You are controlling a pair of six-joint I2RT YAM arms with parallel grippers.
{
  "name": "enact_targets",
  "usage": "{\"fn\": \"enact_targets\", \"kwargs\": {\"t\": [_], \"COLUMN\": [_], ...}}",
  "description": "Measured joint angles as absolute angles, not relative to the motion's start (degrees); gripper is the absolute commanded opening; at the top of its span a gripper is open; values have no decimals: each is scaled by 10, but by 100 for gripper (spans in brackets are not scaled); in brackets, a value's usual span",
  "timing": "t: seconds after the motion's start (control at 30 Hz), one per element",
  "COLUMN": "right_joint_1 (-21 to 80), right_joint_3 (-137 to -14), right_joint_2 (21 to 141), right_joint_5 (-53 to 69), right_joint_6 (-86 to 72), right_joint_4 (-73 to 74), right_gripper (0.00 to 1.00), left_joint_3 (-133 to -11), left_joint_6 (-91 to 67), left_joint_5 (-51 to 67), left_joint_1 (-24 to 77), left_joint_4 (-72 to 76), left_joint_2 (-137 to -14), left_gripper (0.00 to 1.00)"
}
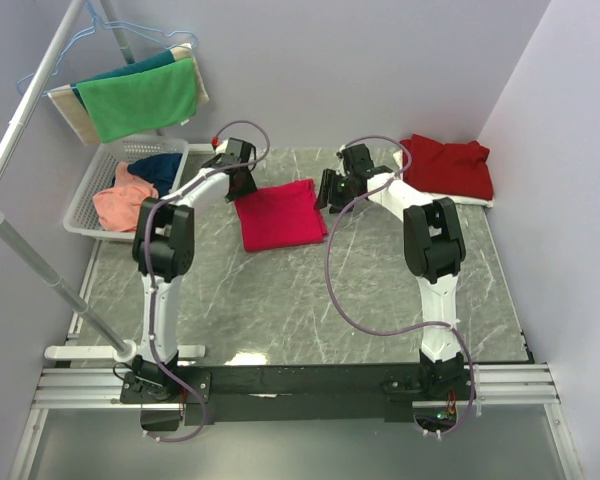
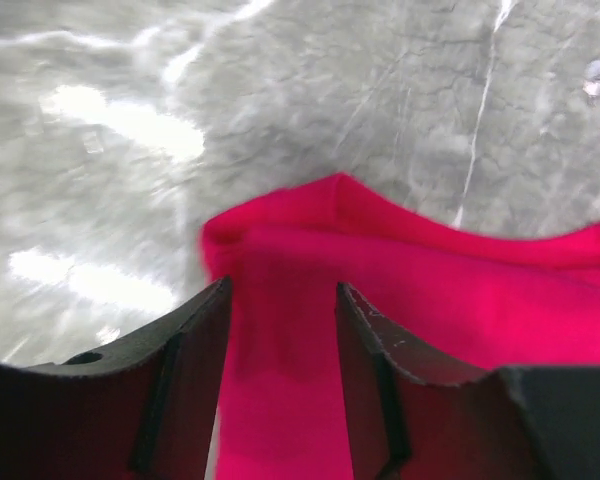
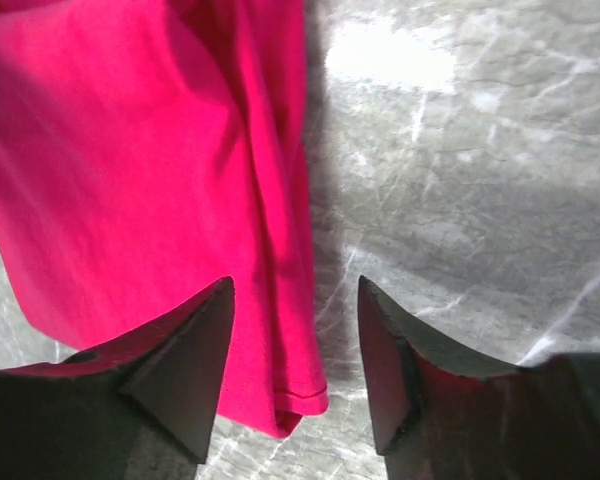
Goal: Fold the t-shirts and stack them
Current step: Neatly place the folded tshirt to the corner
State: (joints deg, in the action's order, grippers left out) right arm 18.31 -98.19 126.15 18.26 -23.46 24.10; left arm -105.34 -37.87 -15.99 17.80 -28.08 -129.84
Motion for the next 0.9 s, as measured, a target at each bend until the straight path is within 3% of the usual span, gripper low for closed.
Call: {"fn": "enact_targets", "kwargs": {"t": [0.13, 0.47, 0.9], "right_joint_1": [183, 182, 179], "right_joint_3": [-982, -1004, -1032], "right_joint_2": [1265, 1310, 1368], "right_joint_5": [206, 289, 428], "right_joint_6": [-223, -211, -227], "right_joint_4": [240, 217, 176], "right_gripper": [67, 68, 40], "left_joint_3": [-989, -980, -918], "left_joint_6": [-368, -364, -360], "left_joint_5": [-156, -143, -129], "left_joint_1": [172, 162, 148], "left_joint_4": [-244, -195, -206], "left_joint_2": [-1225, -1119, -1071], "left_gripper": [53, 54, 55]}}
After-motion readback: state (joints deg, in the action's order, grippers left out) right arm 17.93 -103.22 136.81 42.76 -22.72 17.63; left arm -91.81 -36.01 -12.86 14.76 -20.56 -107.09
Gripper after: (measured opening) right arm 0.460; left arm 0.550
